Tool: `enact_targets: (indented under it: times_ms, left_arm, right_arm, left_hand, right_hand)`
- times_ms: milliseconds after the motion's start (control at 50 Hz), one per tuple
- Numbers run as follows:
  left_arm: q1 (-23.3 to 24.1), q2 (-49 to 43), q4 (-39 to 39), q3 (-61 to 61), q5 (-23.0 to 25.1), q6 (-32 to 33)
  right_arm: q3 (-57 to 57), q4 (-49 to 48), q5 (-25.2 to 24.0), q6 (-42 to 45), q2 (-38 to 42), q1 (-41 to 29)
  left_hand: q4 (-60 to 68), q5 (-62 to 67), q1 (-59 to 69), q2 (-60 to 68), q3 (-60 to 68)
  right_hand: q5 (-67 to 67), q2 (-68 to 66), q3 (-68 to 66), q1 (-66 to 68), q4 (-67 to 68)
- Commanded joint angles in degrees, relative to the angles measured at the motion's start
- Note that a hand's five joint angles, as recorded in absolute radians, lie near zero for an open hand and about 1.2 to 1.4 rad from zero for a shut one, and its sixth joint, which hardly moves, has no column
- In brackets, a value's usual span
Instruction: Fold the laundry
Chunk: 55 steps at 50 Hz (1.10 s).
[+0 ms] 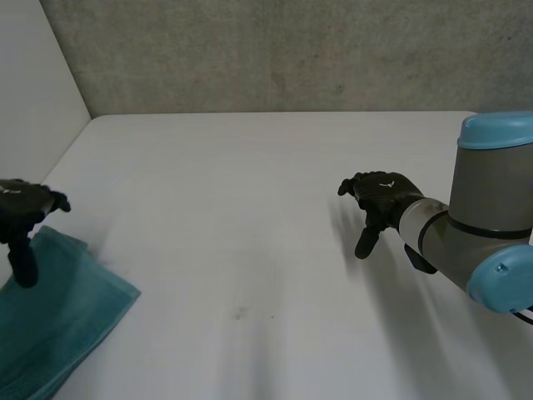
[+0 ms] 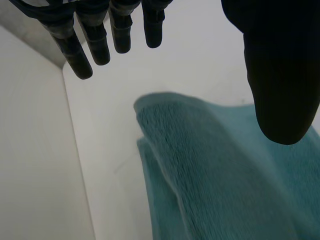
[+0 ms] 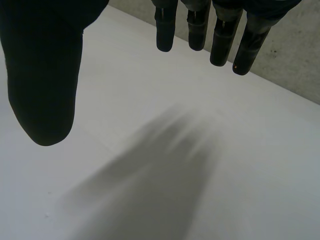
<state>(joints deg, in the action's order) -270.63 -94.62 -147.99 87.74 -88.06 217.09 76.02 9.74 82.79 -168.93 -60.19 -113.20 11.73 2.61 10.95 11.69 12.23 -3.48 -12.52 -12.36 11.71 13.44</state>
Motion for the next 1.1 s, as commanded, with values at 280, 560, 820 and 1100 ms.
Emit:
enact_targets:
  times_ms: [280,560,820,1100]
  left_arm:
    - [-3.42,-4.43,-0.45,5.34,1.31,1.50]
    - [23.45,-14.69,-23.27,-25.22,-4.04,-1.22]
    - [38.60,-24.73,-50.64,-30.01,-5.10,-1.58]
    - [28.78,-18.77,-43.20,-11.82,-5.46,-0.88]
  right_arm:
    - [0.09,0.01,0.00,0.09,0.69,-0.09]
    - [-0.17,0.02,0.18,1.41,0.34,0.35]
    - [-1.14,-0.95,1.49,1.23,-1.41,0.97]
    - [-1.05,-0.78,1.23,1.23,-1.15,0.44]
  left_hand:
    - [68.27,67.38,69.05,68.31,67.77]
    - [68.27,67.39,69.05,68.31,67.77]
    - [68.27,67.39,69.05,68.31,67.77]
    - [-1.52,-2.40,-0.74,-1.48,-2.02]
  right_hand:
    - [3.48,2.52,2.36,-1.71,-3.44]
    - [3.48,2.52,2.36,-1.71,-3.44]
    - [3.48,2.52,2.36,-1.71,-3.44]
    - [3.48,2.52,2.36,-1.71,-3.44]
